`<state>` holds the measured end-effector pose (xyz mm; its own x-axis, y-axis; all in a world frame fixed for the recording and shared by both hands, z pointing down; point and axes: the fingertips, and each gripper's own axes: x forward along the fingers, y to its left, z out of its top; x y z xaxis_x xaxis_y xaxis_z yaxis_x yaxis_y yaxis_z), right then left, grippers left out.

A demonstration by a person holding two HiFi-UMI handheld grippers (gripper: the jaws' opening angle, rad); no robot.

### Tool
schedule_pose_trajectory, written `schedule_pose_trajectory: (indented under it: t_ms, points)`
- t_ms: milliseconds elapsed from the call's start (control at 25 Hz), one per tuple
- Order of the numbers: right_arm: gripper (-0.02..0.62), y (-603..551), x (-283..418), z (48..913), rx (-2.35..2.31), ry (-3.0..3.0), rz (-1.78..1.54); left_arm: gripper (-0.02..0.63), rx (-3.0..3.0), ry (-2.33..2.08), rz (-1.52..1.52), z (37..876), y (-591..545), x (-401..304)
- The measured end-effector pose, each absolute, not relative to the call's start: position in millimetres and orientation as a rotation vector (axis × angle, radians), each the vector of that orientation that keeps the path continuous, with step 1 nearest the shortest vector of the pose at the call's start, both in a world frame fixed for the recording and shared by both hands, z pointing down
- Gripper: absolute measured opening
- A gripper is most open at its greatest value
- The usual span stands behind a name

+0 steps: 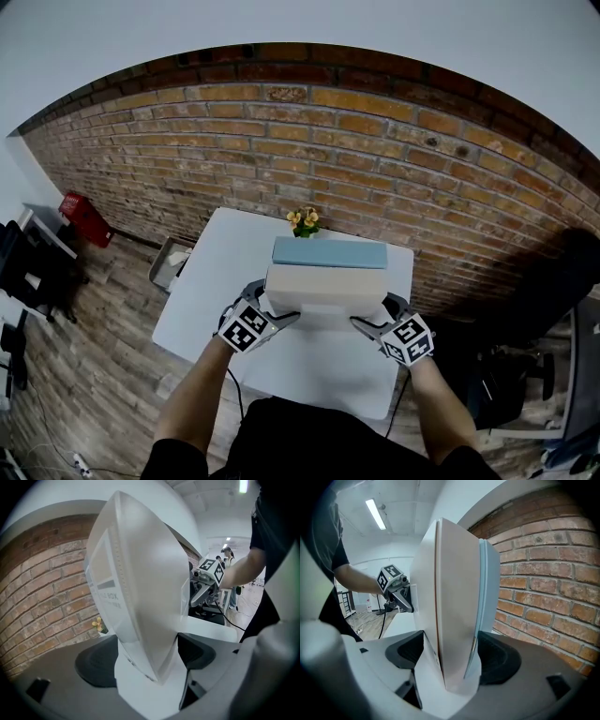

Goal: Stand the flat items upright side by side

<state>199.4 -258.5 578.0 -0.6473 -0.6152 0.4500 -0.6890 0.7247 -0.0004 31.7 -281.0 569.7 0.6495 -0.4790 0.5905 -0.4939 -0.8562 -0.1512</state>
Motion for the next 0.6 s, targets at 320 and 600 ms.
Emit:
schedule_pose_trajectory:
  t_ms: [320, 600]
  points:
    - [0.36, -255, 199, 578, 1.02, -2.503, 0.236, 0.419, 2.842, -0.844, 1.008, 571, -281, 30]
    - [0.357, -248, 204, 573, 1.047, -2.518, 0.268, 0.419, 2.783, -0.927, 1.012, 571, -276, 21]
